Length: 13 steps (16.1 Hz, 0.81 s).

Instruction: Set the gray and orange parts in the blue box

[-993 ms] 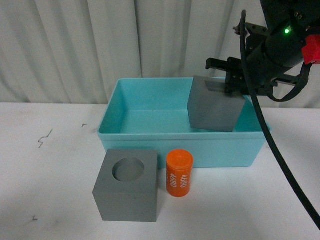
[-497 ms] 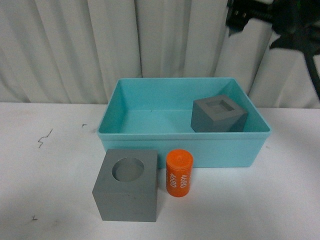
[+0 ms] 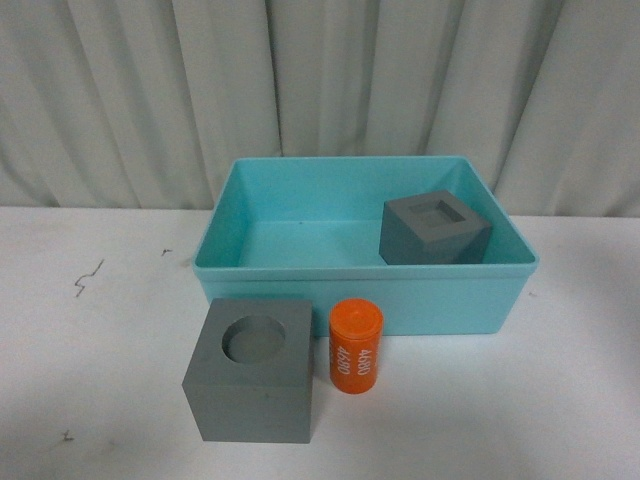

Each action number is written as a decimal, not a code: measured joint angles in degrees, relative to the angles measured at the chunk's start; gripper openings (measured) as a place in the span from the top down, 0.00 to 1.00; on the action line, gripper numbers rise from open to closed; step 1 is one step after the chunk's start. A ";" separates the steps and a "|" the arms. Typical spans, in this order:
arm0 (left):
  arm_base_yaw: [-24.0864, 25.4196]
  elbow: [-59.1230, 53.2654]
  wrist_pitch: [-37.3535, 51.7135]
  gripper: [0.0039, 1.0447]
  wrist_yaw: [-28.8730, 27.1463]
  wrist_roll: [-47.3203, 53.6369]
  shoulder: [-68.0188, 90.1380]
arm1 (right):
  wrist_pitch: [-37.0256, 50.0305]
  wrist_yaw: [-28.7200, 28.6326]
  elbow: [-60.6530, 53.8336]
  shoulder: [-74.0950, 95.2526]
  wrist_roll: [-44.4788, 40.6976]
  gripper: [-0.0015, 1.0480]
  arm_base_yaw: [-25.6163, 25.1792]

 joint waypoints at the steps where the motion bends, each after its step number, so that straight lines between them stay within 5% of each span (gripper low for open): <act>1: 0.00 0.00 -0.02 0.06 0.02 0.00 0.00 | 0.98 -0.74 -5.03 -1.42 -0.26 0.73 -0.87; 3: 0.00 0.00 -0.02 0.06 -0.02 0.00 0.00 | 2.71 -3.65 -14.53 -4.96 -1.25 0.99 -1.97; 13: 0.00 0.00 -0.02 0.06 -0.02 0.00 0.00 | -0.13 -10.64 -32.00 -26.40 -1.29 0.98 -9.70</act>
